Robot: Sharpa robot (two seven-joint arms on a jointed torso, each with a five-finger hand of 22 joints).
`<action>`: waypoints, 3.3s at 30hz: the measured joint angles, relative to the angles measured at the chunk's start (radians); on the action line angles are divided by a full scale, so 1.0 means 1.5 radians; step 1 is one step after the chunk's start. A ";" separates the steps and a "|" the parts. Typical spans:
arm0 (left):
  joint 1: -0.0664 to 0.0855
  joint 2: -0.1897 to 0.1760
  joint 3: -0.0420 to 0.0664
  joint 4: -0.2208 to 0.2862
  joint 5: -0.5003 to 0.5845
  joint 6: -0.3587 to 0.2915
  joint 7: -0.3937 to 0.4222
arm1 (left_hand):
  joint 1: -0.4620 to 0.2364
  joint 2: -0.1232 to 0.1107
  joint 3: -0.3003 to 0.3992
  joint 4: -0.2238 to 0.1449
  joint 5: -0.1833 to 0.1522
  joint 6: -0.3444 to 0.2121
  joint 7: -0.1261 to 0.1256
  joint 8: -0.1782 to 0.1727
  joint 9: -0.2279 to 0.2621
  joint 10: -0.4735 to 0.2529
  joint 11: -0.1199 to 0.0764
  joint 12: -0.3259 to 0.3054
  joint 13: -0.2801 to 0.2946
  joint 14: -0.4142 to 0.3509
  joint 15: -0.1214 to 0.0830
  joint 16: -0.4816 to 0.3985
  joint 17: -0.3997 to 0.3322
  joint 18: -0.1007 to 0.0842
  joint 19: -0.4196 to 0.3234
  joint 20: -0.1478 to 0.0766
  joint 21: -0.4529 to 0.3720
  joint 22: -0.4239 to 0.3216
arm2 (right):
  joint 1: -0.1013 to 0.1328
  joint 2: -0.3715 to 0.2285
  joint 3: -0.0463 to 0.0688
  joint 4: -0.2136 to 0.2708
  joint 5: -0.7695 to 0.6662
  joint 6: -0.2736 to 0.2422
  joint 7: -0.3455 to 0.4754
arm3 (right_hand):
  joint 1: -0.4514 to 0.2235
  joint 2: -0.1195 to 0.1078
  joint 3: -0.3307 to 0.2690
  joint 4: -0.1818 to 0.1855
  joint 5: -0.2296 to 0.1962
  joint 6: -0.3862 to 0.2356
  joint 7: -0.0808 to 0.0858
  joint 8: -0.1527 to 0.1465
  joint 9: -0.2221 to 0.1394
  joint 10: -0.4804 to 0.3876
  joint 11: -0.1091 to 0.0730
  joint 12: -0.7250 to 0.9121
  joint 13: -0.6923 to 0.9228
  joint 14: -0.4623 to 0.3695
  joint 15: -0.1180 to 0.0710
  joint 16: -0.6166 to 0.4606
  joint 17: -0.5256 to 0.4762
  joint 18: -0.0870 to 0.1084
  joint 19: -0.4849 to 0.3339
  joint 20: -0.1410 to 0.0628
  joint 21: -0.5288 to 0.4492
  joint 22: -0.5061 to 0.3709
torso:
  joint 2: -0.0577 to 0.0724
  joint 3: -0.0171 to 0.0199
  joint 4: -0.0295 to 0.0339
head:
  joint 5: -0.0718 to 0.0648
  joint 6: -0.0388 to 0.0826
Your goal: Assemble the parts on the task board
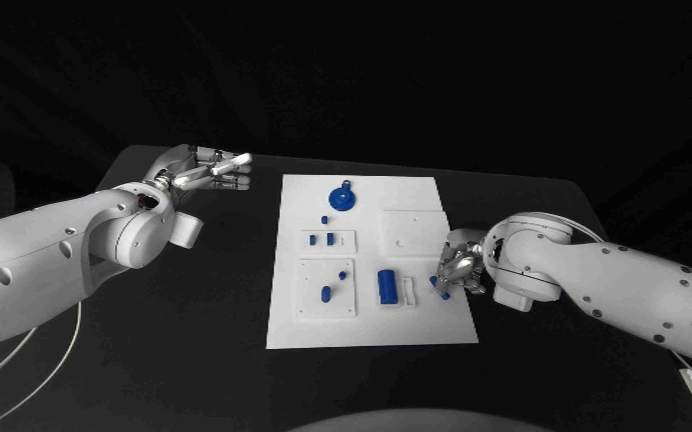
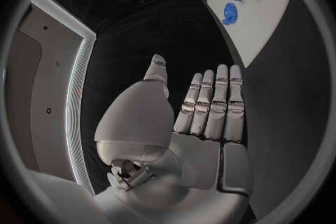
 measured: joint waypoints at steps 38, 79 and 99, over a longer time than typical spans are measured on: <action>0.000 0.000 0.000 0.000 0.000 0.008 -0.007 | 0.000 0.000 0.002 0.002 0.000 0.000 0.000 0.000 0.000 0.000 0.000 0.000 0.000 0.000 0.000 0.000 0.000 0.000 0.000 0.000 0.000 0.000 | -0.004 0.019 0.005 0.016 0.066 -0.024 0.008 | -0.006 0.024 -0.162 0.049 -0.104 0.041 -0.017 -0.003 0.004 0.004 -0.008 0.000 -0.006 0.000 0.000 0.000 -0.003 0.009 0.000 0.000 -0.014 0.001 | 0.000 -0.0004 0.0003 | 0.002 -0.004; 0.000 0.000 0.000 0.001 -0.003 0.013 -0.013 | 0.000 0.000 0.002 0.002 0.000 0.000 0.000 0.000 0.000 0.000 0.000 0.000 0.000 0.000 0.000 0.000 0.000 0.000 0.000 0.000 0.000 0.000 | -0.004 0.042 0.005 0.002 0.032 0.004 -0.006 | -0.010 0.026 -0.200 0.141 -0.249 0.046 -0.022 -0.003 0.005 0.006 -0.011 0.003 -0.007 0.002 -0.002 0.000 -0.003 0.009 0.000 0.000 -0.020 0.000 | 0.000 -0.0003 0.0003 | 0.006 -0.005; 0.000 -0.001 0.000 0.001 -0.004 0.013 -0.014 | 0.000 0.000 0.002 0.002 0.000 0.000 0.000 0.000 0.000 0.000 0.000 0.000 0.000 0.000 0.000 0.000 0.000 0.000 0.000 0.000 0.000 0.000 | -0.003 0.043 0.004 0.001 0.028 0.008 -0.006 | -0.009 -0.002 -0.204 0.221 -0.319 0.046 -0.022 -0.003 0.006 0.006 -0.011 0.003 -0.010 0.001 -0.001 0.000 -0.004 0.009 0.000 0.000 -0.022 0.000 | 0.000 0.0004 -0.0004 | 0.006 -0.006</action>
